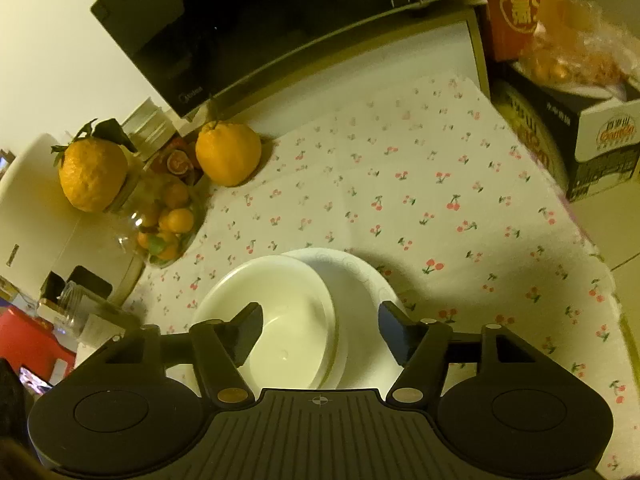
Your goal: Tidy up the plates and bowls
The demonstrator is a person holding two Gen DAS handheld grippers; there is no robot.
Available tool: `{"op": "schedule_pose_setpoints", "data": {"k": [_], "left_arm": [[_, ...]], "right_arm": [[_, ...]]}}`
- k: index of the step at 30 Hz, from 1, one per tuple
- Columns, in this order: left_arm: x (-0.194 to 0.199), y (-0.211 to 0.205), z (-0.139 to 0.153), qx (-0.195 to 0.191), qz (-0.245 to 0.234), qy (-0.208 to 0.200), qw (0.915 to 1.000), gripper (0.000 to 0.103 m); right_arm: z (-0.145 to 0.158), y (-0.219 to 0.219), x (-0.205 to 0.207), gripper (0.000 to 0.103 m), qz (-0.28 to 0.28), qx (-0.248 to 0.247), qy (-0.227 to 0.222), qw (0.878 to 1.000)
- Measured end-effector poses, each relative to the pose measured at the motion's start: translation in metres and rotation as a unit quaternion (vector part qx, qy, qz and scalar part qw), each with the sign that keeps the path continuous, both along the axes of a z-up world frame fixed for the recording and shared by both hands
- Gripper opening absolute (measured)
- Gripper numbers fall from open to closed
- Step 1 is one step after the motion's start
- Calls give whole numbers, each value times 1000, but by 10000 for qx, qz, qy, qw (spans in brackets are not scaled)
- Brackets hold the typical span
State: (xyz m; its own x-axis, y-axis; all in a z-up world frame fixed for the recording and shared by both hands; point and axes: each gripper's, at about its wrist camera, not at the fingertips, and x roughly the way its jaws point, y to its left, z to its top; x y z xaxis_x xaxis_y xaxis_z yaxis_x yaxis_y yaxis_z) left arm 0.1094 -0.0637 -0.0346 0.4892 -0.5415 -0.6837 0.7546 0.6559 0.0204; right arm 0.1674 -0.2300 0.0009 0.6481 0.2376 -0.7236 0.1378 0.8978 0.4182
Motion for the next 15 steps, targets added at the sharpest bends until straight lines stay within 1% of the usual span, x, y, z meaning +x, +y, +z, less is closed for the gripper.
{"op": "schedule_pose_setpoints", "data": {"k": [4, 8, 11, 15], "left_arm": [[-5, 6, 7, -24, 55, -6, 10000, 103], [-12, 14, 19, -266, 165, 78, 9995, 103], [-17, 19, 26, -411, 361, 92, 9985, 103], [-26, 26, 36, -464, 740, 82, 9961, 103]], "right_arm": [[8, -1, -11, 73, 22, -130, -192, 9997], [15, -5, -22, 80, -70, -245, -397, 9989], [18, -11, -28, 86, -262, -140, -448, 9986], [22, -19, -37, 87, -487, 141, -421, 9978]]}}
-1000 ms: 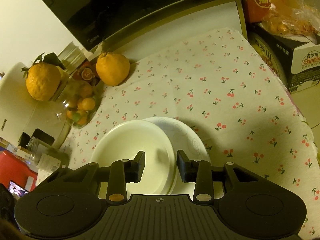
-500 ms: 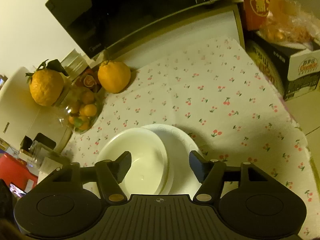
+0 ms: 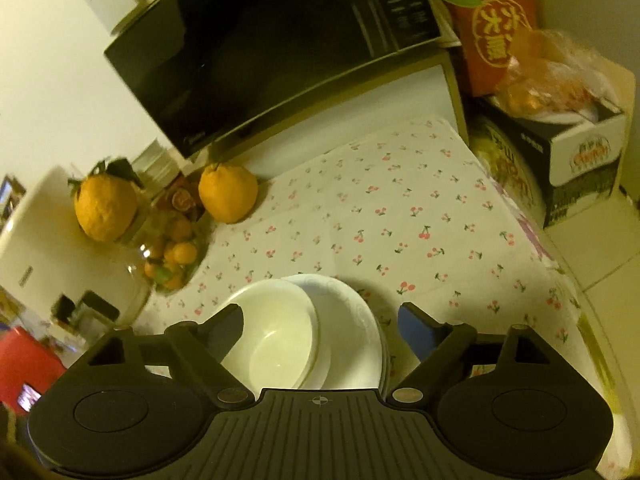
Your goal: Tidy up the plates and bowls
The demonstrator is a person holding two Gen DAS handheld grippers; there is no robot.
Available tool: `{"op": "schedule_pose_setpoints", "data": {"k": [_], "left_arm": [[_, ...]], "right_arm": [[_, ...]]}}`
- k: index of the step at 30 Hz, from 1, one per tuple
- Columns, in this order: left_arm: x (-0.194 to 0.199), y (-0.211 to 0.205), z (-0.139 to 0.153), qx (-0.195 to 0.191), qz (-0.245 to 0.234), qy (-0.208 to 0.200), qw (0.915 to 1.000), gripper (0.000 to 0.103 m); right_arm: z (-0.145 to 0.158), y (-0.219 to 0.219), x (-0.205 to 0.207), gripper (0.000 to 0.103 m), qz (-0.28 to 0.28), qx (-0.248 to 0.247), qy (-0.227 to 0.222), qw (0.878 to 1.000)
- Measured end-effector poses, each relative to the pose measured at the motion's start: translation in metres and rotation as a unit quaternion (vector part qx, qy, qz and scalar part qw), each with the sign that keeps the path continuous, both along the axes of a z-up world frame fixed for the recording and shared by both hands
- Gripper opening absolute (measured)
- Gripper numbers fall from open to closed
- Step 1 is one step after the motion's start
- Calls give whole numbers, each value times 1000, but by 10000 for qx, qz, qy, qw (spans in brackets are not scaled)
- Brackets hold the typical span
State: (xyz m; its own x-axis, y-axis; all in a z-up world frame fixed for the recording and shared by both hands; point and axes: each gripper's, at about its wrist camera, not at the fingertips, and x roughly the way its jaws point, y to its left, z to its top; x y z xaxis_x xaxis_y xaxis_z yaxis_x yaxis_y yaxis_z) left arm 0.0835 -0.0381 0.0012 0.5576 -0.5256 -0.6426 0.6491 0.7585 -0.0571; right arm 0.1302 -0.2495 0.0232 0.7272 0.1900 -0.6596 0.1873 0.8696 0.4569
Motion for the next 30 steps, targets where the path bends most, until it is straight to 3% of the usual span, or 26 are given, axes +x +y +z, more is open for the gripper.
{"op": "schedule_pose_setpoints", "data": {"k": [5, 8, 11, 16, 26, 30], "left_arm": [[-8, 7, 6, 137, 795, -18, 9967, 103], [-7, 13, 8, 145, 1521, 188, 9881, 103], [-12, 20, 12, 103, 1941, 397, 9801, 103], [-31, 22, 18, 370, 2381, 318, 9700, 103], [-41, 32, 1, 230, 2906, 862, 9527, 103], [-40, 32, -7, 424, 3071, 980, 9457, 103]], "right_arm": [[12, 1, -15, 91, -173, -140, 101, 9997], [18, 9, -26, 95, -126, -290, 155, 9994], [23, 20, -39, 96, -3, -511, 152, 9986], [24, 39, -58, 100, 127, -765, 111, 9969], [-2, 64, -84, 101, 110, -1336, 79, 9909], [-7, 72, -88, 101, 175, -1661, 61, 9859]]}}
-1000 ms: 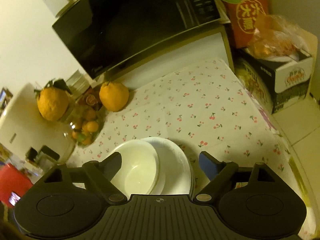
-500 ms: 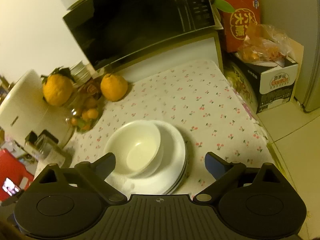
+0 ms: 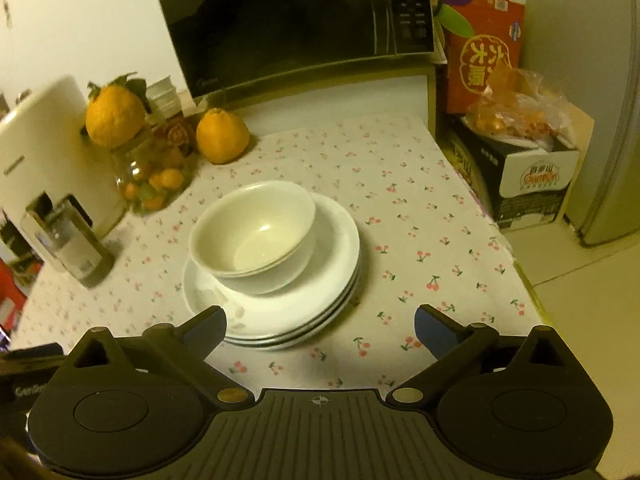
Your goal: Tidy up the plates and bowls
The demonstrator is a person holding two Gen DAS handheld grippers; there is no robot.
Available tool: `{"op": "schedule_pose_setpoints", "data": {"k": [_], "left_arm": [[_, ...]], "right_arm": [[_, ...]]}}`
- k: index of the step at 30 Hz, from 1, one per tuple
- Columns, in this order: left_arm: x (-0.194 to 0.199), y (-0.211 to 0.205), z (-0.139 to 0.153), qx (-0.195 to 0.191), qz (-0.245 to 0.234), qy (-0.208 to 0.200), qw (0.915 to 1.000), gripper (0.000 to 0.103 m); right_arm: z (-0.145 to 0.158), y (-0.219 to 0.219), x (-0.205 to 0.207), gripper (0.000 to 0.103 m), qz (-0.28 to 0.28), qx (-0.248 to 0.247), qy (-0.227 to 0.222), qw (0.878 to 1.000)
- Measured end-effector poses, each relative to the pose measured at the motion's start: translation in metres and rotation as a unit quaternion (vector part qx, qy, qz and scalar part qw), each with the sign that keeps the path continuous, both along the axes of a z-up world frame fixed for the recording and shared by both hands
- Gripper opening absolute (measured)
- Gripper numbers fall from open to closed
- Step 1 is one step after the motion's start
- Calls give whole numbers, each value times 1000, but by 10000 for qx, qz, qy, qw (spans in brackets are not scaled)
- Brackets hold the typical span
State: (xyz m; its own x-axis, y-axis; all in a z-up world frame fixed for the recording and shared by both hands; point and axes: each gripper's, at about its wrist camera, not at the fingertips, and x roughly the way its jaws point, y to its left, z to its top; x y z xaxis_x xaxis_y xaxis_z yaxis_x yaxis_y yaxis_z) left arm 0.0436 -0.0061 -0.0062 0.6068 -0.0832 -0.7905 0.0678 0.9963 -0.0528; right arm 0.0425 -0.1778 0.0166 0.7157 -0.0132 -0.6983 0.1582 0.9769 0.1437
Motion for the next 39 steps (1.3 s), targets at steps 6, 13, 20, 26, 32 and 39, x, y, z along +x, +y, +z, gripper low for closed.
{"op": "schedule_pose_setpoints", "data": {"k": [6, 13, 20, 26, 32, 39], "left_arm": [[3, 0, -6, 126, 109, 192, 9997, 103], [3, -6, -9, 248, 96, 214, 9994, 103], [-1, -11, -5, 368, 129, -16, 9992, 103], [-2, -13, -4, 443, 151, -95, 9989, 103], [-2, -12, -5, 444, 155, -84, 9989, 103], [-4, -14, -5, 491, 114, -75, 9987, 103]], "right_arm": [[-6, 9, 1, 102, 126, -282, 6, 9995], [-14, 9, 4, 102, 125, -280, 230, 9993], [-15, 16, 3, 103, 181, -457, 197, 9986], [-16, 19, 3, 103, 187, -554, 194, 9981], [-16, 20, 3, 103, 219, -565, 209, 9979], [-17, 21, 4, 103, 224, -563, 214, 9979]]}}
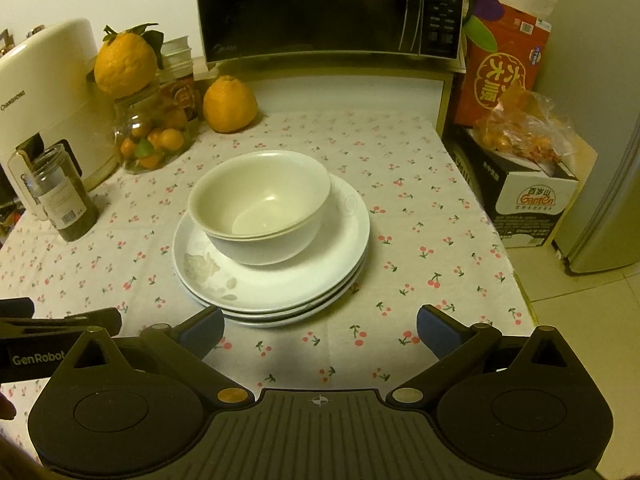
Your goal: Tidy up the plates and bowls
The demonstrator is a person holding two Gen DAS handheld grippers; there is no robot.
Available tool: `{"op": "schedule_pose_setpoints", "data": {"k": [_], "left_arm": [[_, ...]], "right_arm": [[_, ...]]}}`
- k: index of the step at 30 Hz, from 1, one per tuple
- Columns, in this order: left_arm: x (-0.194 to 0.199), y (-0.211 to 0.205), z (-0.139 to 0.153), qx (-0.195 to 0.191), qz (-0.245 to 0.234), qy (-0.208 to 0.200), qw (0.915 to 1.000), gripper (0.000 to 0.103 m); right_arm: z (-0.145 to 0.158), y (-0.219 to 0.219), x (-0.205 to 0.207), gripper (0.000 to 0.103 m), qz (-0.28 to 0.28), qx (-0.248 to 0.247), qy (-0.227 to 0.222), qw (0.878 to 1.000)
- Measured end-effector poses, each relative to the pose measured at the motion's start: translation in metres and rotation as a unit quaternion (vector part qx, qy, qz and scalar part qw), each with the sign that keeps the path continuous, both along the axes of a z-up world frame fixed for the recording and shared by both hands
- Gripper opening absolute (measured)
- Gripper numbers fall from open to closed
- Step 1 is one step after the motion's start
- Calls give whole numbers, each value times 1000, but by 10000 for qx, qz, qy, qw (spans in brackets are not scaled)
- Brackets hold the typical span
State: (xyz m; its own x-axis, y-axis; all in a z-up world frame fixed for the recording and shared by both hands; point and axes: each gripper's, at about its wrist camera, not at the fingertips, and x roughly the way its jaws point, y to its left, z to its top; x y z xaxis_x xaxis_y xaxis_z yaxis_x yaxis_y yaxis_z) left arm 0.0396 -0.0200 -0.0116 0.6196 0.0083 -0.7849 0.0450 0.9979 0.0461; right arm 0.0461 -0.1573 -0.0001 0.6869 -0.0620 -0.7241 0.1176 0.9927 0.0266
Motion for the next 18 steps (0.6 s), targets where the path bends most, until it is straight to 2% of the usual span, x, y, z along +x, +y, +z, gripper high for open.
{"op": "schedule_pose_setpoints", "data": {"k": [18], "left_arm": [[0, -1, -3, 39, -26, 44, 10000, 103]], "right_arm": [[1, 1, 0, 103, 6, 5, 14, 10000]]}}
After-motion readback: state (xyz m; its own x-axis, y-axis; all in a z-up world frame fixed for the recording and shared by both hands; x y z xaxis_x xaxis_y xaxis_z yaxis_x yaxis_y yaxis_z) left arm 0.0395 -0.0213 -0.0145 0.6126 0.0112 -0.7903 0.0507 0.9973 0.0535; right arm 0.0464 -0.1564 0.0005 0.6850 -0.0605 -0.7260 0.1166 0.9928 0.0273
